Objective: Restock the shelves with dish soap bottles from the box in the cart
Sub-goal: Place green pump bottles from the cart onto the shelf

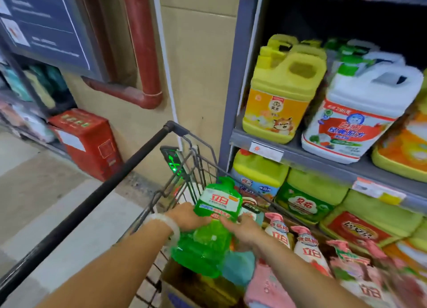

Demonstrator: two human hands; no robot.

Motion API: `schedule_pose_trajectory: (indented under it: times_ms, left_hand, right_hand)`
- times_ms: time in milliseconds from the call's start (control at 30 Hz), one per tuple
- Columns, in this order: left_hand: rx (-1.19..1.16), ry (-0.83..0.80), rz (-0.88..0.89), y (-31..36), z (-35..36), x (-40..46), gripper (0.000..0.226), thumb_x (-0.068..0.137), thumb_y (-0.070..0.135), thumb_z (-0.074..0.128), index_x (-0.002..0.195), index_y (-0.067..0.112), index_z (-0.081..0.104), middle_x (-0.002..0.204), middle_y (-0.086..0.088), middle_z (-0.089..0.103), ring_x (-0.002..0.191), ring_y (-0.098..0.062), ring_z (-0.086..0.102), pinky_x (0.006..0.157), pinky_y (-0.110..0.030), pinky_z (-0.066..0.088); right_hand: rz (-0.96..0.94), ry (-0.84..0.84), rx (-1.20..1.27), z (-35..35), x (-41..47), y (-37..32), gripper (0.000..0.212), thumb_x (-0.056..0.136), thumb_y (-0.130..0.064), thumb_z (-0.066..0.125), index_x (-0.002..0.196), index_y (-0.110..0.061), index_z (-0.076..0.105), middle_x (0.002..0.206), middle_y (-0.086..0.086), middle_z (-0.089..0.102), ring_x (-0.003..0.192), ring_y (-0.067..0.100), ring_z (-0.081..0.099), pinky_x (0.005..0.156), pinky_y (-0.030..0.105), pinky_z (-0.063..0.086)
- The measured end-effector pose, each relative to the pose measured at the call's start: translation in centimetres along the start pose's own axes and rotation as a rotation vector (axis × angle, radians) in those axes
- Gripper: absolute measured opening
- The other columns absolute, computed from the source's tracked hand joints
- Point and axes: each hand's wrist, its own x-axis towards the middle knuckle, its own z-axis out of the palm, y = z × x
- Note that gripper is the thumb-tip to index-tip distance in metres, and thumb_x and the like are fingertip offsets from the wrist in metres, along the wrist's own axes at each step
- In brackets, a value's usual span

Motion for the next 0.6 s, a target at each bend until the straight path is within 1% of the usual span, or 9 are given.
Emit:
schedule_pose_trajectory:
  times_ms: [67, 133, 167, 233, 300, 367, 467, 500, 600]
  left_hand:
    - [-0.097, -0.087, 0.047, -0.5, -0.2, 1.1, 0.072, 0.068, 0.055, 0.056, 0.134, 0.028, 0.049, 0.138, -0.004, 0.052, 0.125, -0.023, 0.050, 0.106, -0.036, 0.040]
    - [-0.236, -0.120, 0.037, -1.1, -0.4, 1.8, 0.058, 0.077, 0.041, 0.072, 0.130, 0.029, 0.053, 0.135, 0.001, 0.055, 0.123, -0.019, 0.052, 0.106, -0.033, 0.041]
    - [-0.289, -0.123, 0.031, -1.3, -0.4, 2.2, 0.047, 0.079, 0.035, 0.074, 0.123, 0.029, 0.057, 0.129, 0.002, 0.059, 0.117, -0.018, 0.055, 0.102, -0.032, 0.044]
    - [-0.338, -0.108, 0.008, -1.6, -0.4, 2.5, 0.028, 0.079, 0.031, 0.074, 0.104, 0.027, 0.060, 0.110, 0.004, 0.065, 0.100, -0.015, 0.058, 0.088, -0.027, 0.048]
    - [-0.363, -0.059, 0.011, -1.7, -0.3, 2.3, 0.022, 0.078, 0.027, 0.076, 0.089, 0.023, 0.057, 0.095, 0.004, 0.064, 0.089, -0.013, 0.057, 0.079, -0.026, 0.048]
    - [-0.413, -0.014, 0.048, -1.5, 0.0, 1.9, 0.030, 0.072, 0.019, 0.081, 0.087, 0.020, 0.055, 0.092, 0.005, 0.065, 0.084, -0.011, 0.059, 0.077, -0.025, 0.050]
    - [-0.467, 0.026, 0.106, -0.2, 0.3, 0.8, 0.050, 0.063, 0.010, 0.086, 0.098, 0.014, 0.051, 0.091, 0.002, 0.065, 0.079, -0.008, 0.059, 0.064, -0.018, 0.049]
    - [-0.484, 0.020, 0.142, 0.6, 0.4, 0.4, 0.050, 0.061, 0.006, 0.087, 0.100, 0.012, 0.056, 0.094, -0.001, 0.068, 0.079, -0.010, 0.061, 0.065, -0.019, 0.050]
    - [-0.485, 0.009, 0.264, 4.2, 0.9, -1.1, 0.045, 0.053, 0.001, 0.089, 0.087, 0.023, 0.070, 0.099, -0.004, 0.074, 0.083, -0.015, 0.068, 0.085, -0.032, 0.055]
  right_hand:
    - [0.060, -0.012, 0.085, 0.5, 1.0, -0.4, 0.023, 0.084, -0.040, 0.066, 0.094, -0.021, 0.057, 0.085, -0.002, 0.064, 0.075, 0.017, 0.063, 0.064, 0.036, 0.055]
    - [0.141, -0.023, 0.221, 0.8, 1.9, -0.5, 0.035, 0.079, -0.035, 0.073, 0.105, -0.014, 0.060, 0.085, 0.001, 0.068, 0.069, 0.015, 0.064, 0.057, 0.028, 0.052]
    - [0.171, -0.024, 0.273, 1.0, 1.9, -0.6, 0.036, 0.077, -0.031, 0.076, 0.105, -0.013, 0.061, 0.083, 0.002, 0.069, 0.066, 0.015, 0.064, 0.057, 0.027, 0.052]
    - [0.203, -0.019, 0.356, 1.2, 1.9, -0.6, 0.024, 0.077, -0.023, 0.076, 0.095, -0.013, 0.064, 0.076, 0.003, 0.069, 0.061, 0.015, 0.064, 0.053, 0.025, 0.049]
    - [0.203, -0.002, 0.439, 1.3, 1.7, -0.2, 0.013, 0.078, -0.014, 0.074, 0.086, -0.012, 0.064, 0.067, 0.002, 0.070, 0.054, 0.013, 0.065, 0.046, 0.023, 0.049]
    - [0.176, 0.025, 0.509, 1.4, 1.0, 0.2, 0.011, 0.079, -0.007, 0.073, 0.086, -0.010, 0.065, 0.062, -0.001, 0.070, 0.049, 0.010, 0.066, 0.041, 0.021, 0.049]
    - [0.091, 0.104, 0.555, 0.6, -0.9, 0.5, 0.028, 0.074, -0.004, 0.076, 0.099, -0.009, 0.065, 0.079, 0.003, 0.072, 0.060, 0.013, 0.068, 0.051, 0.024, 0.052]
    - [0.050, 0.151, 0.579, -0.1, -1.8, 0.5, 0.032, 0.071, 0.000, 0.077, 0.099, -0.007, 0.065, 0.083, 0.005, 0.072, 0.064, 0.015, 0.068, 0.054, 0.025, 0.053]
    - [-0.083, 0.298, 0.562, -3.3, -4.8, 1.2, 0.048, 0.062, 0.006, 0.081, 0.106, -0.002, 0.062, 0.094, 0.009, 0.072, 0.077, 0.018, 0.068, 0.057, 0.022, 0.055]
